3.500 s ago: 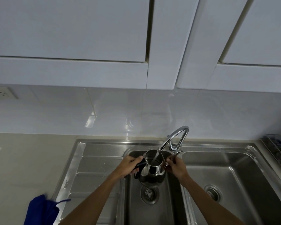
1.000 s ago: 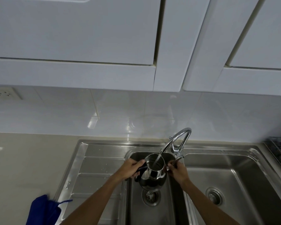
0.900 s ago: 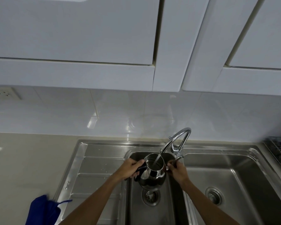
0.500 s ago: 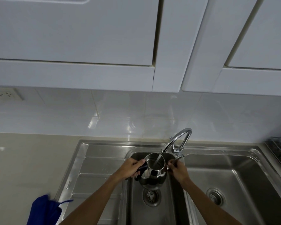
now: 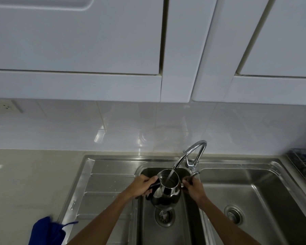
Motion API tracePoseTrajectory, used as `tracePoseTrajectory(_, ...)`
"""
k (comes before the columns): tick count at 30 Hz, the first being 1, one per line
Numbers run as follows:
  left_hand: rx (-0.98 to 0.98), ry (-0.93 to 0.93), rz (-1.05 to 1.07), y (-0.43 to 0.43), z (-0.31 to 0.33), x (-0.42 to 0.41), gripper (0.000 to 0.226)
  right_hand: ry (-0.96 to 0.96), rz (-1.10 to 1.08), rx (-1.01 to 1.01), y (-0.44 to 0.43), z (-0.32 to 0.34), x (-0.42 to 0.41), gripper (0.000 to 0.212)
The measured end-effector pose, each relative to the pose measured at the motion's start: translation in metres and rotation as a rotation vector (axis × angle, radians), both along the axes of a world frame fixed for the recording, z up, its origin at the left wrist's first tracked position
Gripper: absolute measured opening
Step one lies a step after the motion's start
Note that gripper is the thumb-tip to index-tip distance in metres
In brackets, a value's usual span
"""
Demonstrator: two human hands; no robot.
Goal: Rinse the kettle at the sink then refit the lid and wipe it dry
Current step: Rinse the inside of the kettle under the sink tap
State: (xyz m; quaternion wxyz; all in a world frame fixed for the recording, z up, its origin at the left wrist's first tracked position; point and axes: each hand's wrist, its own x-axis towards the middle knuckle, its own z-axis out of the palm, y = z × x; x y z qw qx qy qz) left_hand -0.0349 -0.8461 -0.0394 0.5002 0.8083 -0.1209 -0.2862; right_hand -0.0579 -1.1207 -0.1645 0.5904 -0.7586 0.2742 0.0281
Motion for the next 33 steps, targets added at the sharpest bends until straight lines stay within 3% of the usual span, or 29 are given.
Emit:
tracePoseTrajectory(14, -0.026, 0.047, 0.046, 0.002, -0.007, -0.001, 0.052, 0.013, 0.037, 0.039, 0.001, 0.002, 0.007, 0.032)
tracePoseTrajectory(33, -0.020, 0.055, 0.004, 0.002, -0.010, 0.000, 0.053, 0.021, 0.106, 0.005, -0.007, -0.010, 0.001, 0.027)
